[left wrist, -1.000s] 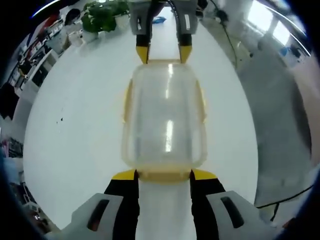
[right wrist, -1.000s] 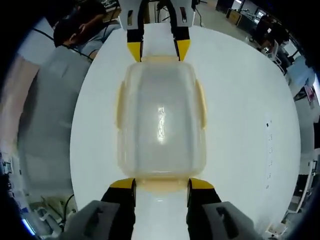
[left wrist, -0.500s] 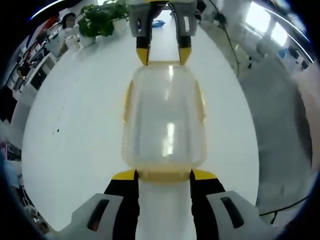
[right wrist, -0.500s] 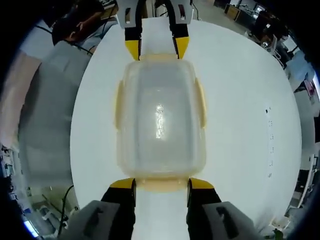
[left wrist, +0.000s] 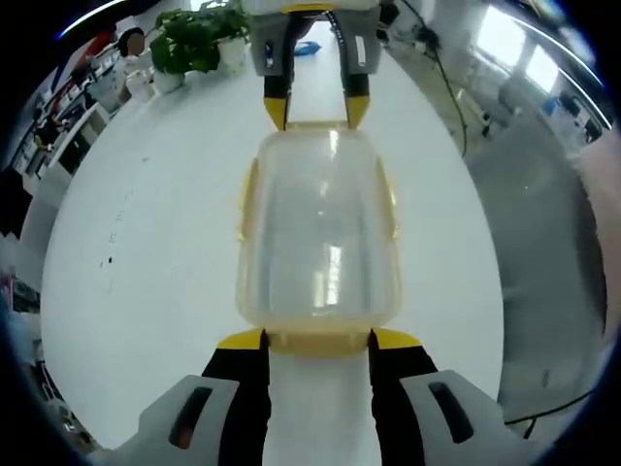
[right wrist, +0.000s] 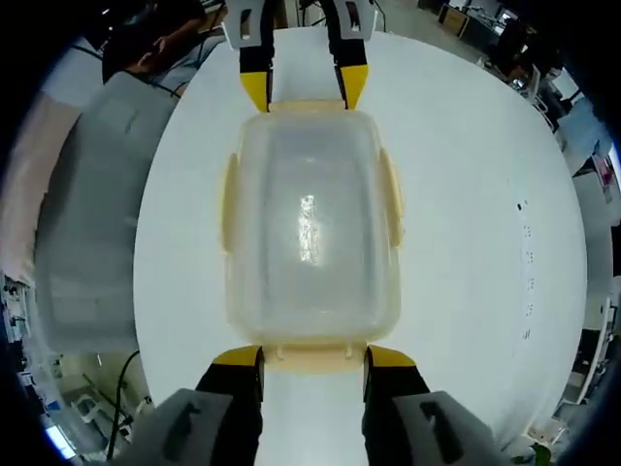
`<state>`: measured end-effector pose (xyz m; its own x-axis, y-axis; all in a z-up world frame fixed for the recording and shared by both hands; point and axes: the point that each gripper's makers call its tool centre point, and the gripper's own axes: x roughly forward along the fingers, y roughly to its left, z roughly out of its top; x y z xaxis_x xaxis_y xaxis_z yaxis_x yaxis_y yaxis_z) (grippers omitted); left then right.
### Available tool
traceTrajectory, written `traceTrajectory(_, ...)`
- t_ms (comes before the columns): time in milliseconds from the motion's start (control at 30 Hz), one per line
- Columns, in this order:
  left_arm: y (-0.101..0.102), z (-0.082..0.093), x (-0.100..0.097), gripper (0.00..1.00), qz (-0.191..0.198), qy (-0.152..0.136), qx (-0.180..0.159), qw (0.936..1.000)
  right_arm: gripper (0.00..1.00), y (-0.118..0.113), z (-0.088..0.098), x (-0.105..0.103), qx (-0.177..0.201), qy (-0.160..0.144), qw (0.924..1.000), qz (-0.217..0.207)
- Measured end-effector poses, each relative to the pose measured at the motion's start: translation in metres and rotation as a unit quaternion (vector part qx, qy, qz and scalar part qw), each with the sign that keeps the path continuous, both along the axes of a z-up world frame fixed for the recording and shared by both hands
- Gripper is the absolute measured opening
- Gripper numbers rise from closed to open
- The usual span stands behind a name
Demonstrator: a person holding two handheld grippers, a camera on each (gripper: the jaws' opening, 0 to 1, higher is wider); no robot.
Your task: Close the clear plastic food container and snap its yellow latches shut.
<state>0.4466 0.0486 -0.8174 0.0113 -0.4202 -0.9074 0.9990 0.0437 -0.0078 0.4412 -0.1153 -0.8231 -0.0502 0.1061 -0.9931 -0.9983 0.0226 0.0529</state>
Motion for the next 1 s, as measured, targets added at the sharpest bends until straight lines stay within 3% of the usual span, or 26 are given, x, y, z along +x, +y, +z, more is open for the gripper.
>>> traceTrajectory(600,0.004,-0.005,0.003,0.38,-0.009,-0.009,0.009,0.9999,0.38,0.004,-0.005,-0.001,0.008,0.001,1.0,-0.002)
traceTrajectory(867,0.011,-0.004,0.006,0.42,-0.007,-0.023,0.016,0.9996,0.4,0.001,-0.001,-0.001,0.017,-0.006,0.9995,-0.025)
traceTrajectory(1000,0.009,0.003,0.006,0.4,0.003,-0.024,0.001,0.9997,0.39,-0.002,0.003,0.001,0.017,-0.015,0.9993,-0.03)
